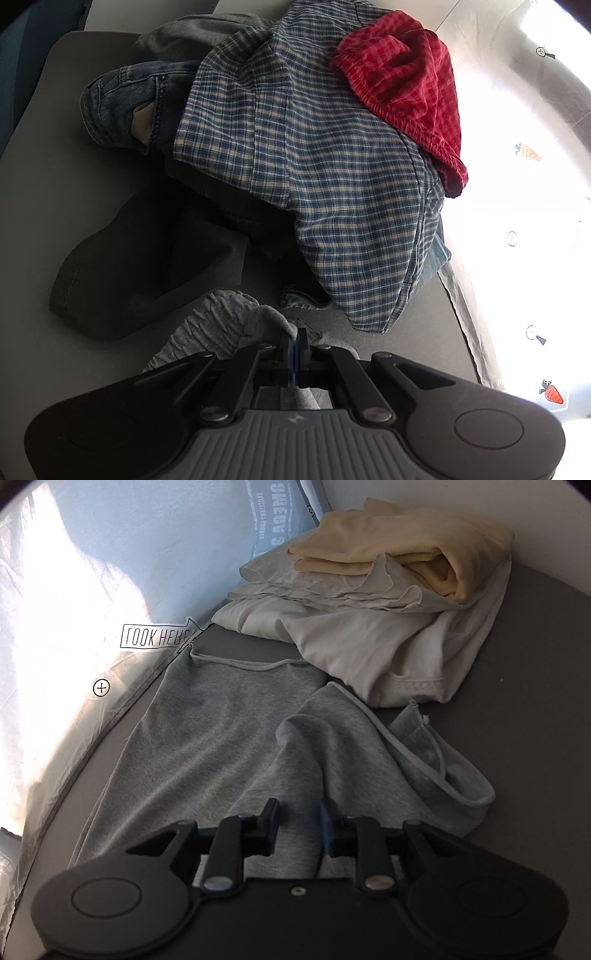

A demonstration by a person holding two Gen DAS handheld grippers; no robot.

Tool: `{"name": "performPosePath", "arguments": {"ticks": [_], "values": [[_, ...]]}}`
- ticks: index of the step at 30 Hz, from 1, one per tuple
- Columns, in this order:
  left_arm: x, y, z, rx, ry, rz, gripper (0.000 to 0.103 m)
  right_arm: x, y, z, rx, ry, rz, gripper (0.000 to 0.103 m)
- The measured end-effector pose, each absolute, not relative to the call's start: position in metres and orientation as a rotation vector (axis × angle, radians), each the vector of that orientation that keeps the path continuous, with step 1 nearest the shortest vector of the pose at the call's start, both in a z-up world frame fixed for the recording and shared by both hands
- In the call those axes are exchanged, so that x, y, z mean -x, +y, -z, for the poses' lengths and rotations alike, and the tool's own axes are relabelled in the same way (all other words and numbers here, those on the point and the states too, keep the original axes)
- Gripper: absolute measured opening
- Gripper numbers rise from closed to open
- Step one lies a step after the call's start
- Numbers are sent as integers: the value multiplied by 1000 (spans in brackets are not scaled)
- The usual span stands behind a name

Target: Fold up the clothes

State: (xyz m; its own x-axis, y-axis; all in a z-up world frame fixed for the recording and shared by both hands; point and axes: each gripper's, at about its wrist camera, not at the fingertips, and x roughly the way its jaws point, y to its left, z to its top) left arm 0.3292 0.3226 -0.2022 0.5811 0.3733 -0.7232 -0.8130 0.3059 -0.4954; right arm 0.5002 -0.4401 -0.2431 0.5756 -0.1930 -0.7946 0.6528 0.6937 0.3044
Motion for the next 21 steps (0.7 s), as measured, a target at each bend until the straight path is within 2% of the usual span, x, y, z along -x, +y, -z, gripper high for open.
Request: {"name": "performPosePath", "arguments": {"ticks": [6,7,8,12,21], "values": [[-316,322,202,1008,504,-828,0,-516,-439,248,-535,849,548,23],[-314,322,202,1015,499,-827,0,-518,-440,247,-529,840,537,15],[-311,322,202,1020,494,-828,0,-519,-441,247,-525,827,518,0],[-301,322,200,1039,461,-830,0,-509,-441,226,-507,723,497,0],[-288,325,190,1049,411,-799,0,-436,-469,108,-601,310,543,0]]}}
